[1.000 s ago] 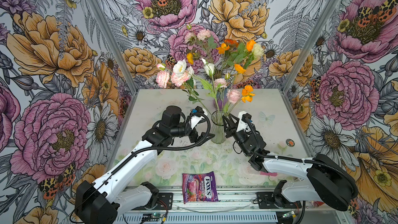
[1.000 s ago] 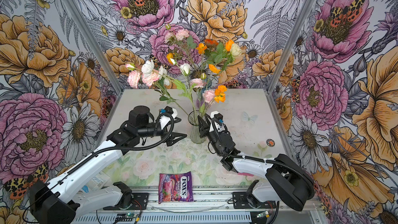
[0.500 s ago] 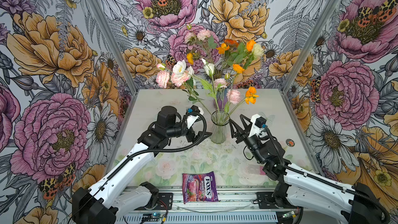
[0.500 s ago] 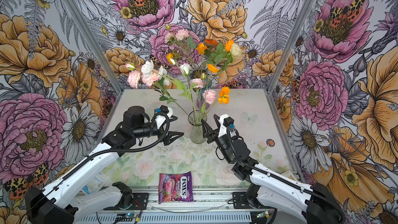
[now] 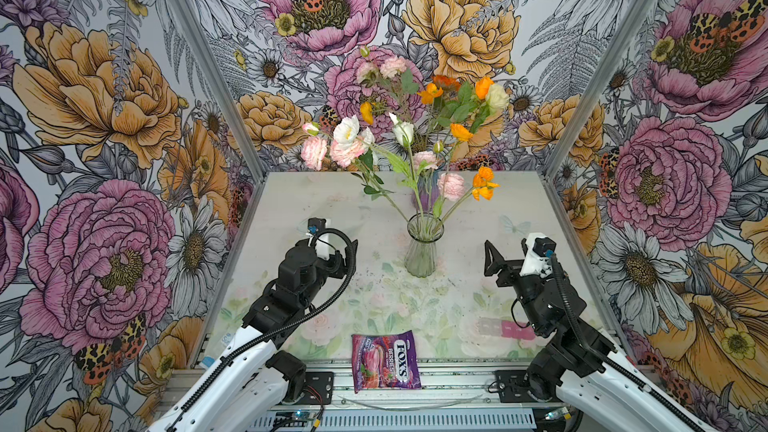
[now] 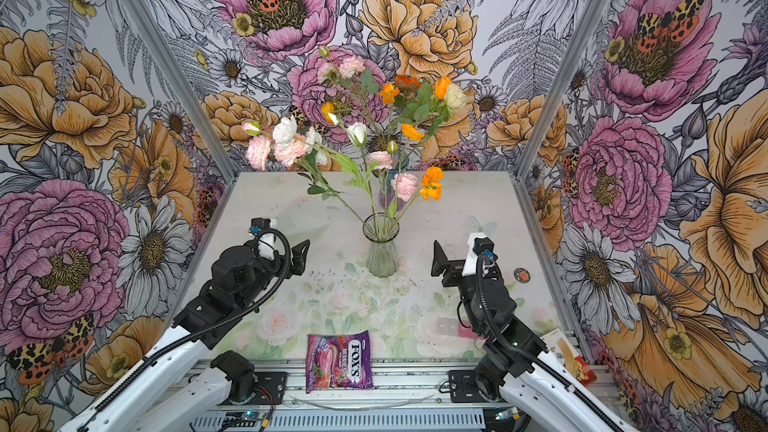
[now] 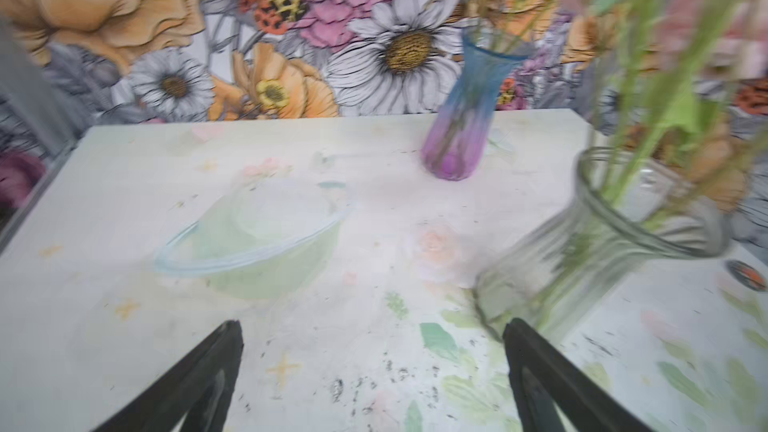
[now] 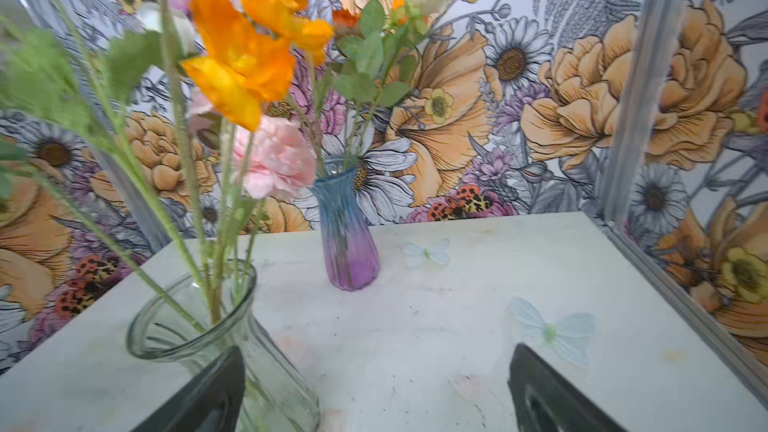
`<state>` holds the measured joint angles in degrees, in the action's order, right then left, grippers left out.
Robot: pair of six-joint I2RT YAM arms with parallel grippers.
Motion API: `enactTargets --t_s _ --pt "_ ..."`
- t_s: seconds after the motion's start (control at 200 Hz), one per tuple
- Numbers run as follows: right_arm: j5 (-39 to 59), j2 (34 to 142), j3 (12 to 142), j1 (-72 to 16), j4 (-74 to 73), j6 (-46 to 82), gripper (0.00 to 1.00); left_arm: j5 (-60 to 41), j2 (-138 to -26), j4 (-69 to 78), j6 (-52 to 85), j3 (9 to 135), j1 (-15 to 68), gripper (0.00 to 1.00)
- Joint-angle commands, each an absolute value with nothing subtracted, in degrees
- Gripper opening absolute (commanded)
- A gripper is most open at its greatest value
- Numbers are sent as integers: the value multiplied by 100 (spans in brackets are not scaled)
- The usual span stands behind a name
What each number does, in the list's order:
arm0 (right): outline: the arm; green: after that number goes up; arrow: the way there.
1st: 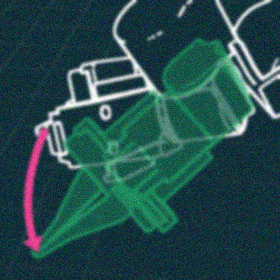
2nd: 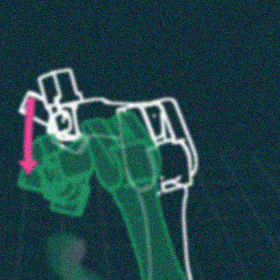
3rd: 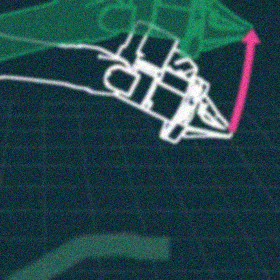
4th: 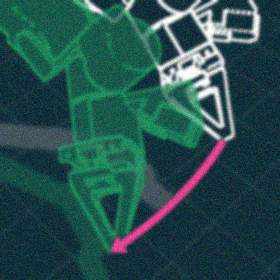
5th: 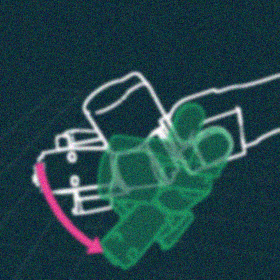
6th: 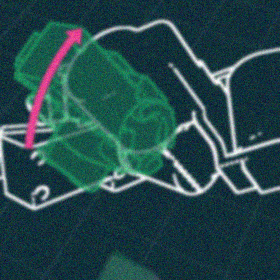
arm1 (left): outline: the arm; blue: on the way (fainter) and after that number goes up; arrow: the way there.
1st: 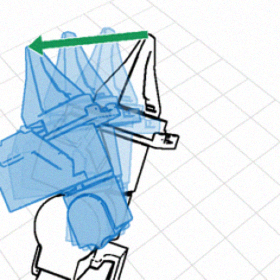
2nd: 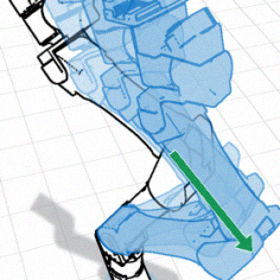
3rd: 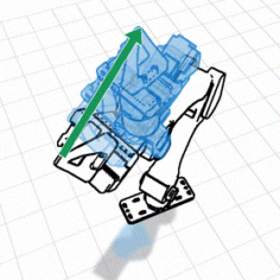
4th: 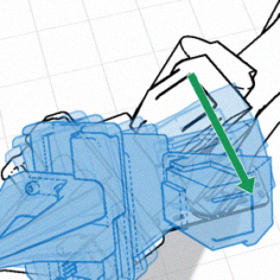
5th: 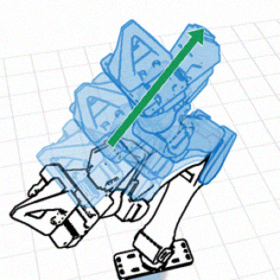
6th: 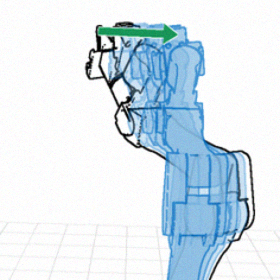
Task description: Arrange the flowers into the vase
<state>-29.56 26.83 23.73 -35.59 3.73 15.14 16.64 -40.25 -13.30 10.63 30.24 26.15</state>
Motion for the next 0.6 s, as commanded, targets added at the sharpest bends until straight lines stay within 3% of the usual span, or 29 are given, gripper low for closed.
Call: enactTargets --t_s 0.0,0.17,0.28,0.47,0.596 --pt "-2850 3139 2233 -2842 825 1436 99 3270 -3951 -358 1830 2397 2262 99" --pt "-1652 4173 1934 -1042 -473 1674 99 4352 -4604 928 1704 1967 1731 99" --pt "-1004 4880 1775 -118 -1733 1889 99 4039 -5113 1893 1439 1906 1280 99" --pt "-898 6637 1747 95 -3279 994 100 3809 -6763 3375 341 1896 918 99" --pt "-561 7295 1675 58 -4387 627 100 3207 -7389 4440 -328 1793 1142 99"
